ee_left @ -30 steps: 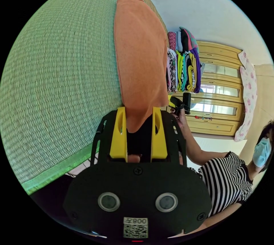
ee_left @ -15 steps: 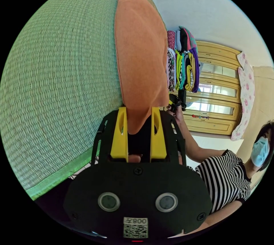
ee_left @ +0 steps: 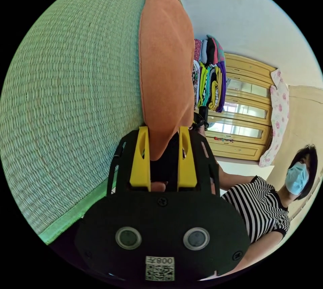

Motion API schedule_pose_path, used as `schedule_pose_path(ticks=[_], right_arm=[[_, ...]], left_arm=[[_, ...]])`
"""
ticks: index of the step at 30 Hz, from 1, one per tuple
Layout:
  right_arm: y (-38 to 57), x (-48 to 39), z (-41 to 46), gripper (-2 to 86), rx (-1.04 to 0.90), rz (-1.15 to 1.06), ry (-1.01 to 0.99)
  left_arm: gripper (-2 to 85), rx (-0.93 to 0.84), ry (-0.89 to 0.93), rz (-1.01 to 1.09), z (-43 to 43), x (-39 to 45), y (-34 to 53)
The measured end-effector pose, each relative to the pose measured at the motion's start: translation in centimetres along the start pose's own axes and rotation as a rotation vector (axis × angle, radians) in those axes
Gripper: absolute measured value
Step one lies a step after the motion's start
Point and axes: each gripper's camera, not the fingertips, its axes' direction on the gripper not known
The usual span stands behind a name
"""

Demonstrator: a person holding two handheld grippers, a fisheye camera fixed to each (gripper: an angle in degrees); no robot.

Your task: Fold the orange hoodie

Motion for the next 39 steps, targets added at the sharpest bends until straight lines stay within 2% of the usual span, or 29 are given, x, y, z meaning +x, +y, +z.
schedule_pose_path(ticks=[5, 10, 14, 24, 31, 39], right_arm=[[1.3, 1.1, 0.6, 12.9, 0.033, 0.027, -0.067], [1.1, 0.2, 3.1, 12.8, 0.005, -0.001, -0.025], [0.7, -0.7, 5.1, 11.6, -0.037, -0.021, 0.020], [2.0, 0.1, 8.2, 7.4, -0.026, 0.024, -0.022], [2.6, 0.1, 9.9, 6.6, -0.032, 0.040, -0.034], [4.2, 0.0, 11.7, 6.3, -0.016, 0.055, -0.053]], left_arm=[[13.0, -0.006, 0.003, 0.008, 1.2, 0.0, 0.9], [12.5, -0.029, -0.019, 0.007, 2.6, 0.4, 1.2], [11.5, -0.038, -0.013, -0.001, 3.8, 0.4, 1.5], [9.1, -0.009, 0.053, -0.023, 5.4, 0.1, 3.7], [11.3, -0.007, 0.081, -0.010, 6.6, 0.7, 4.6], [9.6, -0.017, 0.080, -0.030, 7.6, 1.0, 5.8]])
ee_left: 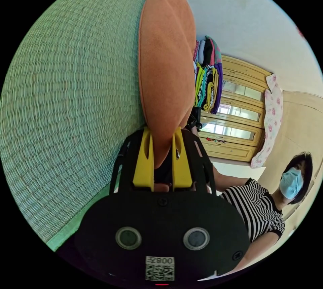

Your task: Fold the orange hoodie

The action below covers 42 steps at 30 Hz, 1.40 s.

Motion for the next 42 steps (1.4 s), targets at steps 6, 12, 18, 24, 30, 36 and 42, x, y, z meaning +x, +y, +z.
schedule_pose_path(ticks=[6, 12, 18, 24, 30, 36, 42], right_arm=[[0.7, -0.2, 0.3, 8.4, 0.004, -0.035, 0.034], [2.2, -0.6, -0.5, 12.9, 0.024, -0.068, 0.088], [1.1, -0.6, 1.9, 12.2, -0.025, -0.102, 0.106], [-0.1, 1.5, 2.9, 9.4, -0.053, -0.081, 0.053], [1.2, 4.0, 2.5, 6.9, -0.033, -0.039, -0.014], [3.9, 5.3, 1.5, 7.1, -0.057, -0.050, -0.015], [6.2, 8.3, -2.2, 11.1, 0.024, -0.037, -0.021]], left_arm=[[10.9, 0.008, 0.020, 0.008, 0.5, 0.3, 0.8], [11.8, -0.001, 0.039, 0.015, 0.7, 0.5, 1.2], [12.1, -0.011, 0.026, 0.015, 1.2, 0.9, 1.1], [10.0, -0.019, 0.019, 0.002, 1.3, 1.0, 0.5], [8.2, -0.002, 0.027, -0.004, 0.9, 1.1, 1.2], [8.0, -0.026, 0.046, -0.002, 0.9, 1.9, 3.2], [7.7, 0.010, 0.144, -0.038, 0.8, 1.9, 3.7]])
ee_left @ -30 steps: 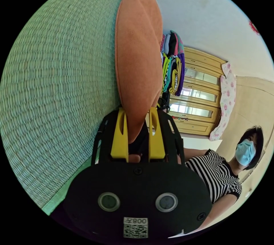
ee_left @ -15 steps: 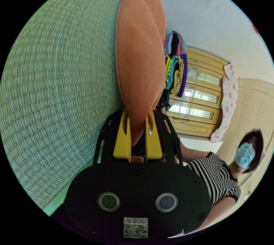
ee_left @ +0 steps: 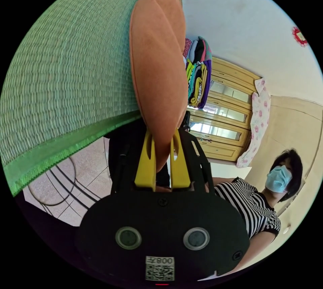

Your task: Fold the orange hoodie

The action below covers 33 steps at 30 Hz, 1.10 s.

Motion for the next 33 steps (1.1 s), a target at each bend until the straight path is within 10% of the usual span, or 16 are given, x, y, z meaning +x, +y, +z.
schedule_pose_path(ticks=[33], right_arm=[[-11.3, 13.4, -5.6, 6.6, -0.055, -0.036, -0.200]], left_arm=[[7.6, 0.011, 0.108, -0.006, -1.1, 3.2, -16.3]])
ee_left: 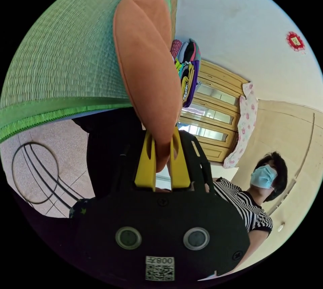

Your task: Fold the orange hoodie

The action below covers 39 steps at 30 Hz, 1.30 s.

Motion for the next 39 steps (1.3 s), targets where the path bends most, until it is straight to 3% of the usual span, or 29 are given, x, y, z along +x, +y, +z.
schedule_pose_path(ticks=[7, 15, 25, 34, 37, 39], right_arm=[[-3.2, -1.1, -2.5, 5.3, 0.016, -0.041, 0.019], [-14.7, -8.2, -6.5, 3.3, 0.013, -0.236, 0.099], [-39.8, -15.8, -14.6, 1.4, 0.102, -0.397, 0.162], [-60.6, -23.3, -31.3, 2.5, 0.273, -0.515, 0.272], [-65.3, -21.9, -36.8, 4.0, 0.287, -0.444, 0.390], [-68.7, -17.6, -40.9, 5.3, 0.298, -0.272, 0.524]], left_arm=[[7.6, 0.007, -0.016, 0.076, 0.4, 4.0, -5.7], [7.3, 0.016, -0.045, 0.302, -0.2, 14.7, -18.0], [6.5, 0.026, 0.027, 0.517, 0.2, 29.1, -48.9], [6.6, 0.027, 0.002, 0.754, 11.5, 42.5, -76.4], [6.7, 0.010, -0.048, 0.752, 17.8, 41.9, -84.0], [6.9, -0.025, -0.133, 0.747, 22.3, 39.5, -88.4]])
